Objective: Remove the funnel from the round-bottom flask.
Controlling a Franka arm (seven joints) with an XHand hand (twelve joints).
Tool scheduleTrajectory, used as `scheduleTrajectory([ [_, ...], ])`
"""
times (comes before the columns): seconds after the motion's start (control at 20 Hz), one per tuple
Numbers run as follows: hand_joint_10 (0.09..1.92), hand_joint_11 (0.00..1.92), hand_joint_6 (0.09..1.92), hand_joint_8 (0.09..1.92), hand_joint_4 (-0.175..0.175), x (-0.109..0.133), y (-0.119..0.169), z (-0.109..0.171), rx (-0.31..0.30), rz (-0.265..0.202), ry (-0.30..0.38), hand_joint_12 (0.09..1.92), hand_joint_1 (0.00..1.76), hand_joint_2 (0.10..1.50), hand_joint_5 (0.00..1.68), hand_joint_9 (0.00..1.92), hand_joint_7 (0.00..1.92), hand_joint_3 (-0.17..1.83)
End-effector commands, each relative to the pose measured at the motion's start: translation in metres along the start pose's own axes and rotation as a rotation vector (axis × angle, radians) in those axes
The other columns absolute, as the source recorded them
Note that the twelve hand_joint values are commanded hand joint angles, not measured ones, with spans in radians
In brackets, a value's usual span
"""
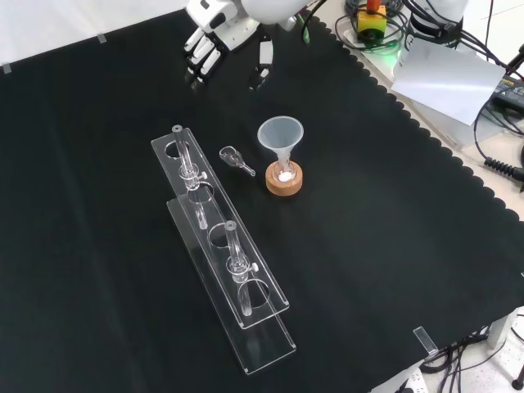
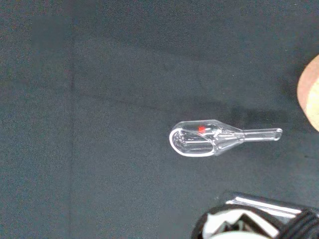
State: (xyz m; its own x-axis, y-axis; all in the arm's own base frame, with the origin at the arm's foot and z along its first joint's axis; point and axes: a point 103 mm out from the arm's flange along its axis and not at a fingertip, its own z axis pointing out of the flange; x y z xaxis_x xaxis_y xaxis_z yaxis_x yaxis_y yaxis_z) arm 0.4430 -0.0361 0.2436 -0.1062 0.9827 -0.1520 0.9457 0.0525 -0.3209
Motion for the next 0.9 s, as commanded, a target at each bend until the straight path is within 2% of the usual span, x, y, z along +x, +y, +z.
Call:
scheduleTrajectory([
  [0.05, 0.69, 0.2, 0.09, 0.72, -0.062, -0.001, -0.023, -0.009, -0.034, -0.036, 0.044, 1.41, 0.79, 0.65, 0.32, 0.46, 0.16, 0.58],
  [0.3, 0.69, 0.2, 0.09, 0.72, -0.062, 0.003, -0.036, -0.02, -0.046, -0.049, 0.057, 1.4, 0.79, 0.65, 0.33, 0.47, 0.17, 0.57],
  [0.45, 0.69, 0.21, 0.09, 0.71, -0.062, 0.012, -0.049, -0.028, -0.053, -0.085, 0.077, 1.4, 0.79, 0.66, 0.33, 0.47, 0.17, 0.57],
  [0.65, 0.68, 0.23, 0.09, 0.7, -0.062, 0.032, -0.059, -0.029, -0.03, -0.13, 0.127, 1.41, 0.78, 0.66, 0.32, 0.47, 0.15, 0.57],
  [0.9, 0.69, 0.36, 0.09, 0.71, -0.07, 0.065, -0.066, -0.03, 0.005, -0.219, 0.144, 1.42, 0.74, 0.65, 0.3, 0.46, 0.12, 0.55],
])
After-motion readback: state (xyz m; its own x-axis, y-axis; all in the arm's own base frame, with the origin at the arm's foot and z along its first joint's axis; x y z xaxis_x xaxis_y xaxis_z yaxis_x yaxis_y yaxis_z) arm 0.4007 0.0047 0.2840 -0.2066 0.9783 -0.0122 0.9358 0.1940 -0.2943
